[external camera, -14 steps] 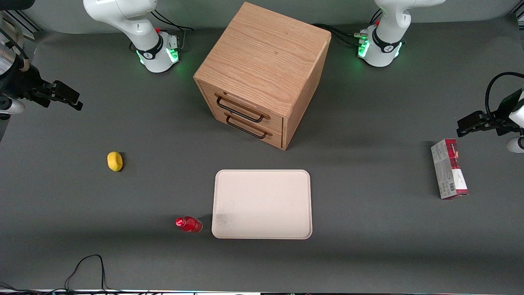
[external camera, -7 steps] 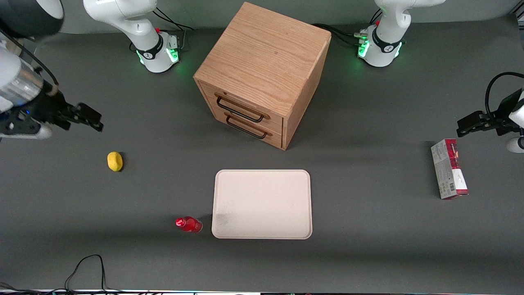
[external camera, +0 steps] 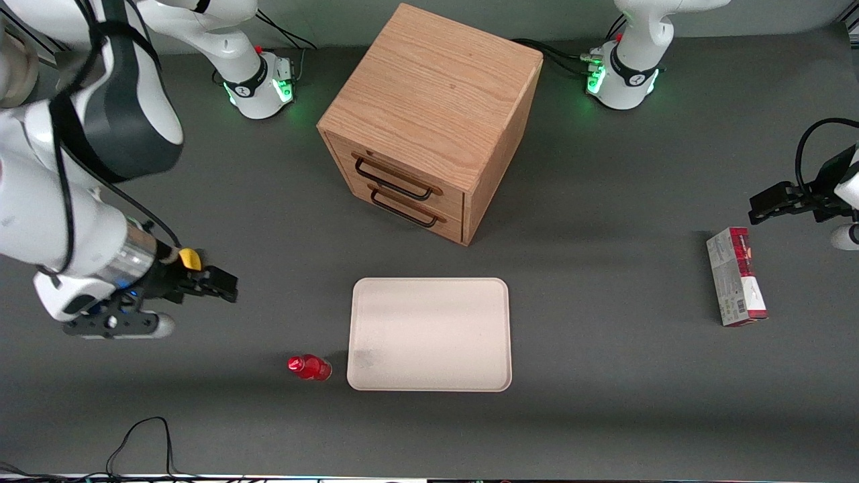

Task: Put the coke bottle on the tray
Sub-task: 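Move the open right gripper toward the red Coca-Cola bottle beside the tray, then lower the right gripper over the bottle and close it around the bottle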

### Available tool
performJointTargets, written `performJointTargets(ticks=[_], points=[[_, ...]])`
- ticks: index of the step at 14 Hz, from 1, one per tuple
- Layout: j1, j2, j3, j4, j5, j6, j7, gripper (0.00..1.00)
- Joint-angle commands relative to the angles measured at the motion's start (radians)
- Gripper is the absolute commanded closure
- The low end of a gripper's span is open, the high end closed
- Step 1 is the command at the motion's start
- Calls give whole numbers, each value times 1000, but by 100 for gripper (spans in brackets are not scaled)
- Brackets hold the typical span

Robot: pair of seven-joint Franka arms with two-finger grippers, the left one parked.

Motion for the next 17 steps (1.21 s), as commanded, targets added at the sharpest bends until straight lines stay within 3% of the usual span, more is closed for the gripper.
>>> performJointTargets(ticks=[1,4,10,15,16,17], points=[[-7,170,80,130,-72,58,4,0],[-7,248,122,124,-173,126,1,0],[-4,340,120,101,-179,273,1,0],[-4,376,120,46,-232,388,4,1],[-3,377,122,40,-232,405,7,3],[-1,377,122,31,-233,408,12,18]])
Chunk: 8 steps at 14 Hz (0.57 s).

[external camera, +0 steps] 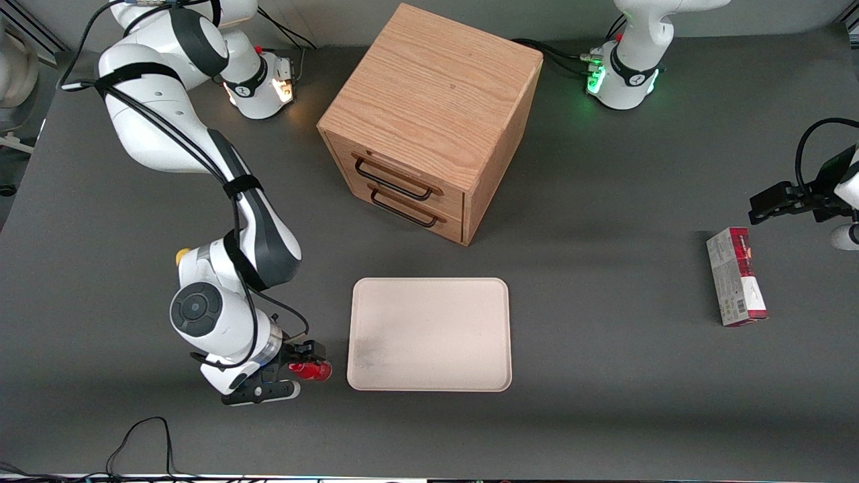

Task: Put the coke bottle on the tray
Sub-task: 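Lower the right gripper over the bottle and close it around the bottle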

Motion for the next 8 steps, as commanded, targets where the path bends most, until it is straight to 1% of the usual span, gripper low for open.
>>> performJointTargets(ticks=[1,3,8], points=[[-2,-3,13,-19,-27,24,17,44],[-2,-3,13,-19,-22,14,46,100],[3,-19,13,-7,-22,7,125,100]])
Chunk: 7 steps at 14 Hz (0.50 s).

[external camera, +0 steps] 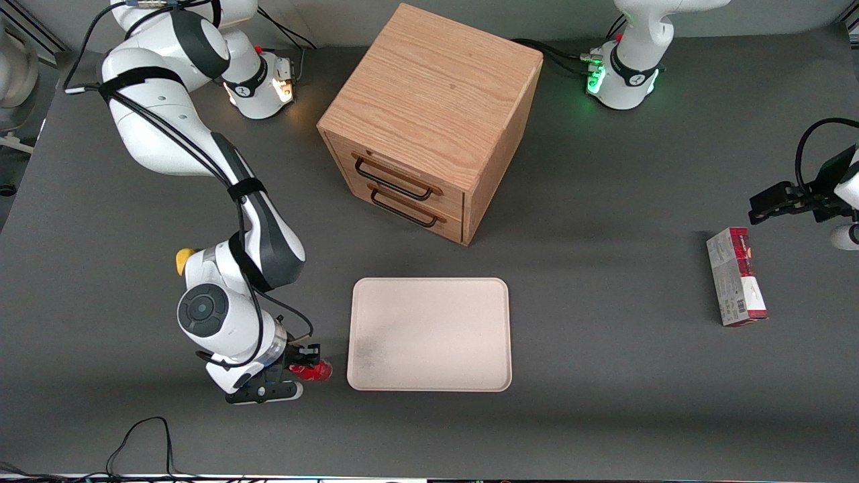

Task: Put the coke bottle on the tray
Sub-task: 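Lower the right gripper over the bottle and close it around the bottle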

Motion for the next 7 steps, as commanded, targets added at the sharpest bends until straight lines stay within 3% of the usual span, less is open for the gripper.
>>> performJointTargets(ticks=[1,7], points=[[5,-44,9,5,-22,-33,80,100],[13,-182,9,151,-21,-418,100,100]])
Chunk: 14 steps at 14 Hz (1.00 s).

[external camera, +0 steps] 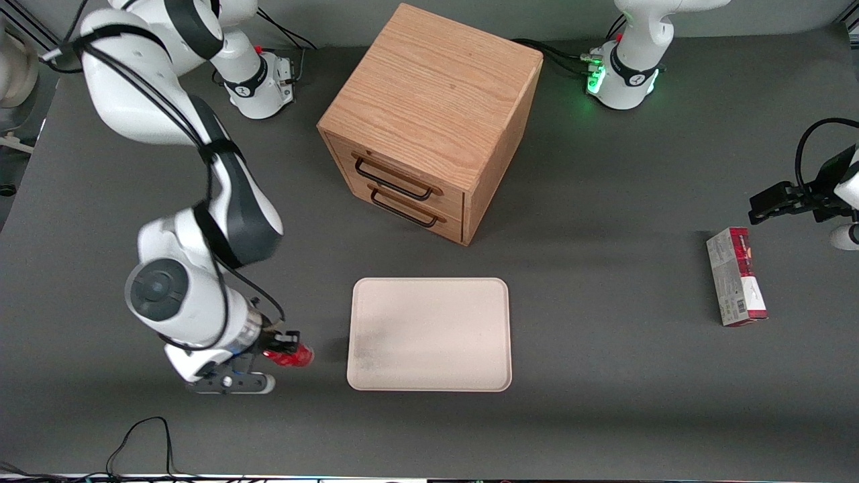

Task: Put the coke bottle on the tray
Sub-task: 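Carry the held bottle onto the tray edge and lower it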

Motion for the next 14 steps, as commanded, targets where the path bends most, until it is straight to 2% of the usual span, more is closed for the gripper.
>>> performJointTargets(ticks=[1,3,6,8,10,14], points=[[4,-58,6,34,-18,-92,44,100],[3,-61,57,39,-19,-76,147,100],[9,-52,145,28,-36,33,313,100],[28,-35,190,26,-105,69,367,100],[50,-8,193,22,-145,111,426,100],[64,95,190,20,-214,222,426,100]])
